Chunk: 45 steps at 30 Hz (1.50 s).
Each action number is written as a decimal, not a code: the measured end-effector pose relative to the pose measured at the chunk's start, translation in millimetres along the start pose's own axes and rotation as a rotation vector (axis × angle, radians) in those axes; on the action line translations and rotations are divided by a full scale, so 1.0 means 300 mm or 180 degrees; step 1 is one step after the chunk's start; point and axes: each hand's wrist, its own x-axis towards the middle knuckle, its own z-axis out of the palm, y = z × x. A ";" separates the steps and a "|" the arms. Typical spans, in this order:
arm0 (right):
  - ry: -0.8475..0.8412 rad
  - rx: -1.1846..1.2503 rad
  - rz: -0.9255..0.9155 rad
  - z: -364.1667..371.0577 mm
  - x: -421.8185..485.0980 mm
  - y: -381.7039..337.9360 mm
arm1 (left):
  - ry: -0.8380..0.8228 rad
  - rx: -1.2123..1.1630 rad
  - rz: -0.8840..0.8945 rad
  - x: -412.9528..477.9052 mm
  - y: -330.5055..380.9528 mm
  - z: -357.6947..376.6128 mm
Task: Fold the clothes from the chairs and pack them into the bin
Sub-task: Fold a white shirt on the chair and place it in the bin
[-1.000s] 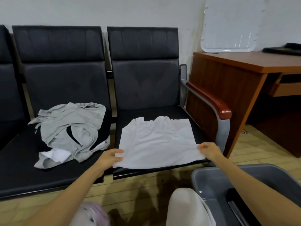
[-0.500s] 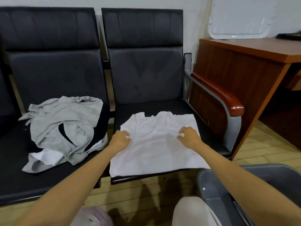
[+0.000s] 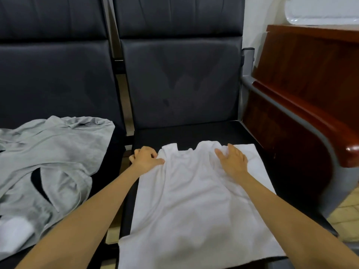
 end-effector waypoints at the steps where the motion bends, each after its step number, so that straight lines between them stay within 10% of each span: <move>1: -0.0007 -0.0050 -0.0140 0.003 0.013 0.005 | 0.0193 -0.0323 0.0035 0.001 -0.009 -0.003; 7: 0.0174 -0.0046 -0.0303 -0.011 0.039 -0.002 | 0.1517 0.0434 0.0240 -0.027 -0.055 0.009; 17: -0.0060 -0.0316 0.0121 0.021 0.144 -0.137 | 0.0475 0.0566 0.0555 0.091 0.075 0.052; 20: 0.0483 0.0218 -0.0136 0.012 0.128 -0.135 | 0.1031 -0.0015 0.1033 0.069 0.085 0.038; 33: 0.0161 0.3296 -0.0272 -0.441 -0.154 -0.185 | -0.0343 -0.3288 0.0670 -0.227 0.320 -0.234; 45: -0.0114 0.0785 0.0111 -0.091 0.104 0.038 | -0.0152 -0.0651 0.0180 0.029 0.188 0.116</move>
